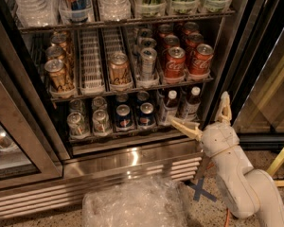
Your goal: Pick coke can from middle shelf of fridge
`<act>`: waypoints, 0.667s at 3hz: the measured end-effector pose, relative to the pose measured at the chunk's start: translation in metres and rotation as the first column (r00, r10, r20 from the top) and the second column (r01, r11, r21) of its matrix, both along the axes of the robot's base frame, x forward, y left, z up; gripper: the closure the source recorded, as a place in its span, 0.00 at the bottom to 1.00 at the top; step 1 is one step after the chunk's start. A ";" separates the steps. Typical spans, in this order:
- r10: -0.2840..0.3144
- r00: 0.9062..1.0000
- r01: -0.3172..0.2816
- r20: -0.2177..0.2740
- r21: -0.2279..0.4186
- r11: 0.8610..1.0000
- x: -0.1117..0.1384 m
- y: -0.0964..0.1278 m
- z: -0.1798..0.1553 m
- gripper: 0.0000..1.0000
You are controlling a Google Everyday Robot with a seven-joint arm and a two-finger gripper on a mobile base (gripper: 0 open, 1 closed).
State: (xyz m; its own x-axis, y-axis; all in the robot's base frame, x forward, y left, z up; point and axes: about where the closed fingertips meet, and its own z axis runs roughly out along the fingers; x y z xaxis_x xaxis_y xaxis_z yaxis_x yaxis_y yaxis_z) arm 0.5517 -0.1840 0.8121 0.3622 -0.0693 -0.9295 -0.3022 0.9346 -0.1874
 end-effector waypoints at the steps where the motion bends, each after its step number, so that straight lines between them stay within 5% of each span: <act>1: 0.007 1.000 -0.007 0.011 -0.007 1.000 0.004 0.003 0.004 0.00; 2: -0.015 1.000 0.015 0.007 -0.017 1.000 0.036 0.005 0.009 0.00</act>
Offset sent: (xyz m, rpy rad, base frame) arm 0.0992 0.0327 0.0139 -0.0861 0.0028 -0.0730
